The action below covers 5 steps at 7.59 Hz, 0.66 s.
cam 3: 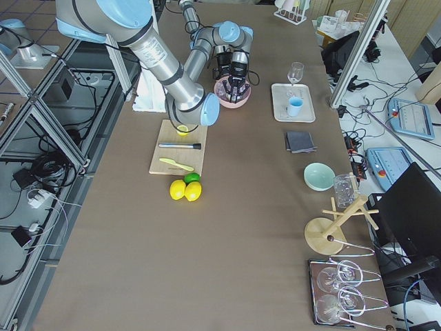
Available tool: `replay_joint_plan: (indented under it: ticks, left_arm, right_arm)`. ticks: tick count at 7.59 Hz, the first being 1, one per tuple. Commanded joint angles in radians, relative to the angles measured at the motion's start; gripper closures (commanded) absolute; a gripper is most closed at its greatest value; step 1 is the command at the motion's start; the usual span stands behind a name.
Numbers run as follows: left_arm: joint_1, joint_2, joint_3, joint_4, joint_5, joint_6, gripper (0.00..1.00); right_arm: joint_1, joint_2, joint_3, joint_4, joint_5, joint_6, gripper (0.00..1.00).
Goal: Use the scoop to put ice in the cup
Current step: 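Push the scoop into the ice cubes with the right gripper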
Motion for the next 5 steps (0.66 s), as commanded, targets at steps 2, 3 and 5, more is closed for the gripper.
replay_joint_plan:
  ticks: [2, 3, 5]
  left_arm:
    - [0.0, -0.004, 0.008, 0.0, 0.0, 0.0, 0.02]
    - [0.0, -0.006, 0.008, 0.0, 0.0, 0.0, 0.02]
    - [0.0, -0.009, 0.008, 0.0, 0.001, 0.0, 0.02]
  right_arm:
    - [0.0, -0.073, 0.077, 0.072, 0.042, 0.043, 1.0]
    - [0.0, -0.072, 0.078, 0.077, 0.049, 0.046, 1.0]
    - [0.0, -0.073, 0.08, 0.159, 0.082, 0.071, 1.0]
